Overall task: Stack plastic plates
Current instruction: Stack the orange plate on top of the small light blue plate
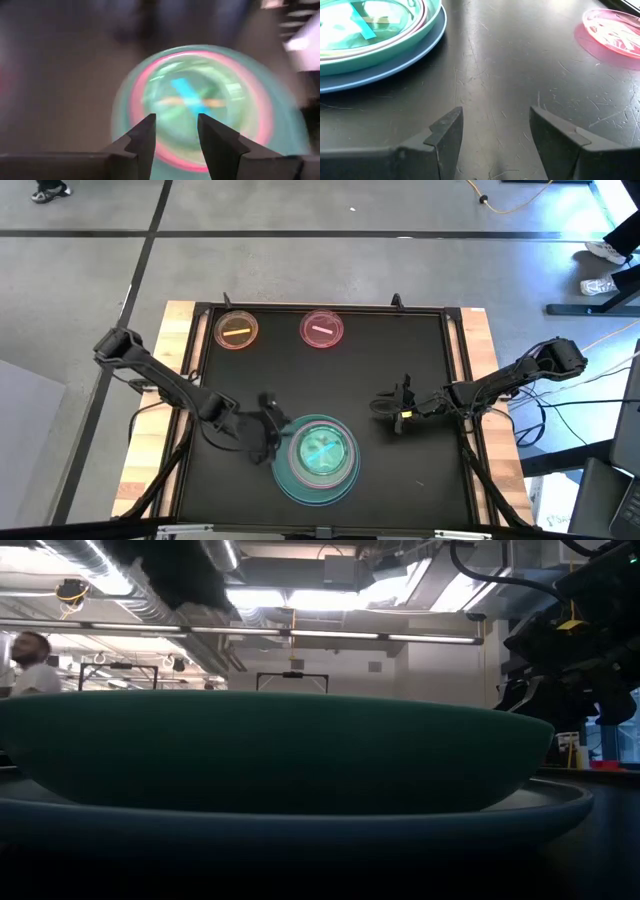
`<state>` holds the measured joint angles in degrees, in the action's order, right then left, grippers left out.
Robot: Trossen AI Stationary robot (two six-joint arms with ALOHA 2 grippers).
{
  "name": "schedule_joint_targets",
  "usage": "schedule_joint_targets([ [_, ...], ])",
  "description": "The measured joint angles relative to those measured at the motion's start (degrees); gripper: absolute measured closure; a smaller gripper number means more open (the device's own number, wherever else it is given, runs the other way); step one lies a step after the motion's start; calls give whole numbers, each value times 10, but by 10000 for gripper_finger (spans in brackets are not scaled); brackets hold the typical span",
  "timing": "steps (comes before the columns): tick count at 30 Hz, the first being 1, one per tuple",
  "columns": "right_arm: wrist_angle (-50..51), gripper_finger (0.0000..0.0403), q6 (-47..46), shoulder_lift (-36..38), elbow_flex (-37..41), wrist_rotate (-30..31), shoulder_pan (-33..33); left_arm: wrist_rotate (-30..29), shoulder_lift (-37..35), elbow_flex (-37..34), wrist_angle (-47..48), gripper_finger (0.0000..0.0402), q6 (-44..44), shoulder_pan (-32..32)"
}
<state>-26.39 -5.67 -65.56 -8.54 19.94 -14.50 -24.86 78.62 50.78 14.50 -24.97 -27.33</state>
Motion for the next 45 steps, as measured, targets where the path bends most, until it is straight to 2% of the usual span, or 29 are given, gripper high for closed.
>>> schedule_joint_targets([
  [5,0,182,0,0,0,0,0,-130,-25,0,141,273,-59,6],
  [8,0,182,0,0,0,0,0,-151,-25,0,199,276,-81,21],
  [21,-1,182,0,0,0,0,0,-132,-20,-1,318,276,-90,170],
  [25,0,182,0,0,0,0,0,-103,-20,-17,318,276,-89,229],
  [29,0,182,0,0,0,0,0,-73,-20,-51,315,276,-48,291],
  [33,-1,182,0,0,0,0,0,-69,-20,-80,310,276,-22,353],
  [45,-1,182,0,0,0,10,0,3,15,-89,273,276,79,537],
])
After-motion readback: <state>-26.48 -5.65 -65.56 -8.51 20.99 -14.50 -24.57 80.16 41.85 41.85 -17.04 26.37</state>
